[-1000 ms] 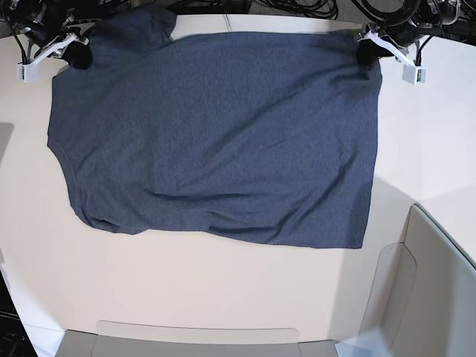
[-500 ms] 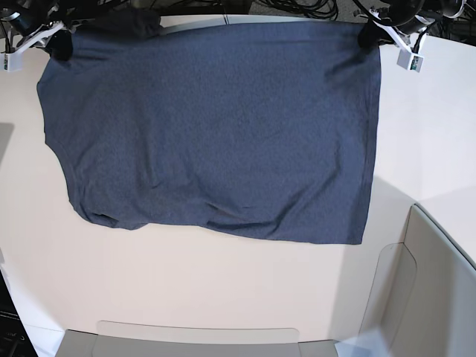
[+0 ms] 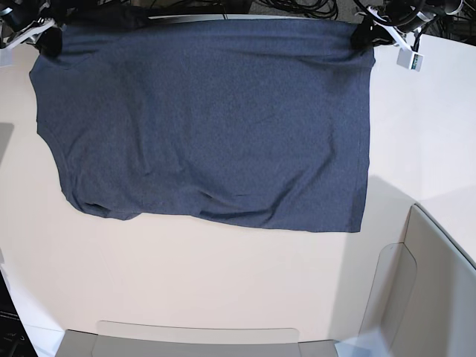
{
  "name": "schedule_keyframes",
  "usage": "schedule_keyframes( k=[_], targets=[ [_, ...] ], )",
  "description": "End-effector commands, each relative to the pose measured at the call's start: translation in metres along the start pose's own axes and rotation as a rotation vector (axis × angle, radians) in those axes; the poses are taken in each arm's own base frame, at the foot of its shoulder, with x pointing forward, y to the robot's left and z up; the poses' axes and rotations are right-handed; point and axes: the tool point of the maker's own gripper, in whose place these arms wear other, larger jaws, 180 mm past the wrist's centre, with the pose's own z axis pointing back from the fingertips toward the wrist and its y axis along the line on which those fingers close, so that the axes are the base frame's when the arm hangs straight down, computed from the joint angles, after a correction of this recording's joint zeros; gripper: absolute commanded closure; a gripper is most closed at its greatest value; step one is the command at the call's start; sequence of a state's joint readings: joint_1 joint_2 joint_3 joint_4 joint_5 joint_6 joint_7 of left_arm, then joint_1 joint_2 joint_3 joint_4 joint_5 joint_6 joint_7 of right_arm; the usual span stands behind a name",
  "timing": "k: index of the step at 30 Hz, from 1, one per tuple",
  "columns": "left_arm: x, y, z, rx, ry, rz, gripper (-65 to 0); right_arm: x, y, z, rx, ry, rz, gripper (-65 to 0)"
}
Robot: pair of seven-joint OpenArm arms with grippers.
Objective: Layout the t-shirt on the table in an organized manner, then fold the t-shirt properly
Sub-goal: 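Fold the held shirt edge over the body with both grippers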
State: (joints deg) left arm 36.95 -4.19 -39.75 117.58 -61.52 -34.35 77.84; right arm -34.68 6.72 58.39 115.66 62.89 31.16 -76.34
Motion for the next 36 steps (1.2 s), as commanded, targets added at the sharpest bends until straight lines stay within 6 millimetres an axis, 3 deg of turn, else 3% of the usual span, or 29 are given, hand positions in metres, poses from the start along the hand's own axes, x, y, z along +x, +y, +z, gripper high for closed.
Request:
schedule_keyframes(
  k=[1,12,16,22,28,36],
  targets=[
    [0.014,-0.001,0.002,-0.003,-0.047,-0.026,0.0,0.012,0.003,0.002,0.01,-0.034,0.027,0.0],
    [0.083,-0.009,-0.013,-0.042,-0.22,-0.096,0.0,0.078,0.023,-0.018,0.078,-0.244,0.039,0.0],
    [0.103,-0.011,-0.017,-0.056,-0.269,-0.107,0.0,0.098,0.021,-0.025,0.036,-0.284,0.053,0.0],
    [0.121,-0.009,-0.024,-0.077,-0.313,-0.092,0.0,0.103,0.031,-0.058,-0.033,-0.231,0.093,0.0],
    [0.126,0.002,-0.039,-0.111,-0.318,-0.022,0.0,0.101,0.038,-0.085,-0.076,-0.17,0.097,0.0],
    [0.115,0.025,-0.064,-0.149,-0.243,0.066,0.0,0.102,0.031,-0.092,-0.126,-0.14,0.105,0.0]
  ],
)
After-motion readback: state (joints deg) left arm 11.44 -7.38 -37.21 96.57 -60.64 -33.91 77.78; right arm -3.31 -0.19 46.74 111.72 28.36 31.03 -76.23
